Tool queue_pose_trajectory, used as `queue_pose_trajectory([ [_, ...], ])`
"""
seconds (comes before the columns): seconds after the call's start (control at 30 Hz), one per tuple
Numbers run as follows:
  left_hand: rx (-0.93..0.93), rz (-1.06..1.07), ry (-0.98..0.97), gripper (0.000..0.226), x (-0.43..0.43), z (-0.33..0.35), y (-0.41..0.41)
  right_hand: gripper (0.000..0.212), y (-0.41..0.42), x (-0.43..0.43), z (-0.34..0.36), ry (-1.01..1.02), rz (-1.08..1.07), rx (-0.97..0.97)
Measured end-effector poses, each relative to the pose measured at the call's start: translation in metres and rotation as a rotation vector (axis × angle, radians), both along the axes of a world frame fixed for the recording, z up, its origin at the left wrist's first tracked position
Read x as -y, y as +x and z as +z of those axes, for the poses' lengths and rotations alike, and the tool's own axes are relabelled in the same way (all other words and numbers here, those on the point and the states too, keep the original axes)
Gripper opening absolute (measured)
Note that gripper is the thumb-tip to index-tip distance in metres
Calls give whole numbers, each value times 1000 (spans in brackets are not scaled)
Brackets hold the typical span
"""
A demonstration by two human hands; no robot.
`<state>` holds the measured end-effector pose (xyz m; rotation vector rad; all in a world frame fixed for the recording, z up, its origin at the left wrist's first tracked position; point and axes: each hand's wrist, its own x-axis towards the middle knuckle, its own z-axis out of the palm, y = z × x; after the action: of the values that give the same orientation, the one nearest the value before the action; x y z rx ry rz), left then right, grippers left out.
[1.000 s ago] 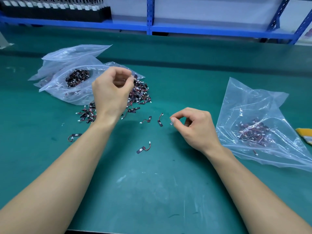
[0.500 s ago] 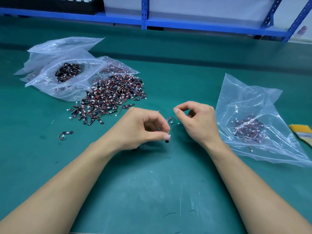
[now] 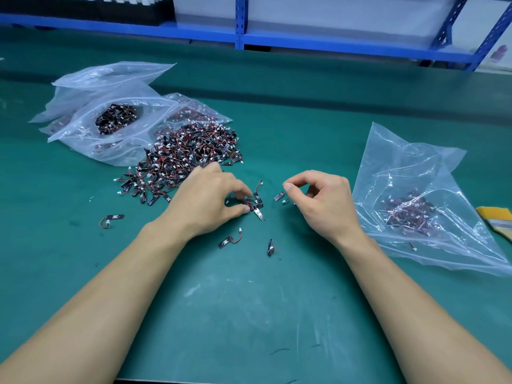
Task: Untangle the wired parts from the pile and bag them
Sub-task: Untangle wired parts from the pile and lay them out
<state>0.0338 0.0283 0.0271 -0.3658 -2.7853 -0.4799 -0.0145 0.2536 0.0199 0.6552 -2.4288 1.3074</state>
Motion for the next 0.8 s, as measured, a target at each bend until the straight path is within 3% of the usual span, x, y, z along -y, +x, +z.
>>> queue_pose_trajectory([
  [0.13,-23,-43,20,14,0,-1,-1,13,0,1,-2,12,14,0],
  [0.27,-125,-105,179,11,0,-1,2,2,2,2,-1,59,93,-39],
  [0.4,-159,-183,322,10,-7,2,6,20,5,5,1,91,256,-6],
  [0.47,-130,-197,417,10,-11,3,7,17,5,5,2,88,288,3],
  [0.57,-81,-184,544,19,-14,3,8,7,5,1,3,31,285,58],
  [0.8,-6,-157,730,51,-15,7,12,11,-1,-10,12,-57,280,181],
])
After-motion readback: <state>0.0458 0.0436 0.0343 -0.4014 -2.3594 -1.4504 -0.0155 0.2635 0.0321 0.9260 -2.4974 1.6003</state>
